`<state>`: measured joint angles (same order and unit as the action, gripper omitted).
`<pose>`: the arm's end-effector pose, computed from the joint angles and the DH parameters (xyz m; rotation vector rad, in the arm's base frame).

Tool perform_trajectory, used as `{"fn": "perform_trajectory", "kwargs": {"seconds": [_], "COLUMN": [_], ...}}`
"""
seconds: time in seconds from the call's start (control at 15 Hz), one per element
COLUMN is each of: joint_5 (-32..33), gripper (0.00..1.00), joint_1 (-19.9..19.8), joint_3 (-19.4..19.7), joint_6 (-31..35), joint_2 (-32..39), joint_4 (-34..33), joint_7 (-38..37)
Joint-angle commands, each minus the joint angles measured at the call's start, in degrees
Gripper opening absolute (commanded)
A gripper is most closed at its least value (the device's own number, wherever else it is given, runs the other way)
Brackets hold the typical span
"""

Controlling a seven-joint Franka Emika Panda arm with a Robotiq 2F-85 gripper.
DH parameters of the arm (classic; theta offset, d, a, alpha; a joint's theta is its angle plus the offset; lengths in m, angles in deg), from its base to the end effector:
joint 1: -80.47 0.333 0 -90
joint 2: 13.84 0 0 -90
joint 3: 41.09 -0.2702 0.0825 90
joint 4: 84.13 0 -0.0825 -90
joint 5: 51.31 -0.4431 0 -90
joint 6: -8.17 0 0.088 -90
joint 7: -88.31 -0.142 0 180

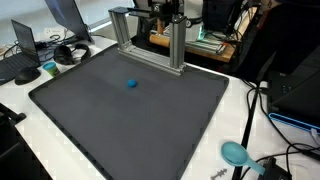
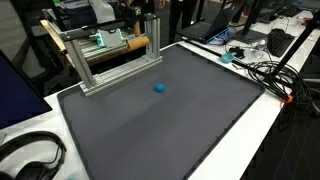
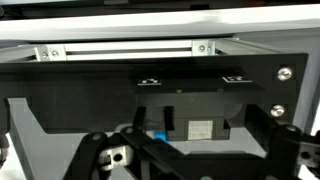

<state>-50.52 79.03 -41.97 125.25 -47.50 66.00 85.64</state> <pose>0.4418 -0.0066 0.3389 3.1198 -0.0822 0.0170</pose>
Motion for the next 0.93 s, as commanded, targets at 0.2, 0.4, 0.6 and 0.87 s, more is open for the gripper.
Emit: {"fn": "perform_trajectory", "kwargs": {"seconds": [0.2,0.4,0.6,0.87], "joint_5": [1.83,2.74,2.81,3.03], "gripper": [0.62,0.41,0.33,0.29], "joint_1": [-0.57,-0.98,-0.92,-0.73], "joint_3": [-1.29,-1.69,-2.15,-2.36], "joint_6": [-0.81,-2.05,-2.96,-3.12], "joint_2": [-1.42,-1.83,-2.78,-3.04], "joint_4": [0.88,0.89,0.96,1.25], "joint_7": [-2.1,-3.68,-5.12,-5.23]}}
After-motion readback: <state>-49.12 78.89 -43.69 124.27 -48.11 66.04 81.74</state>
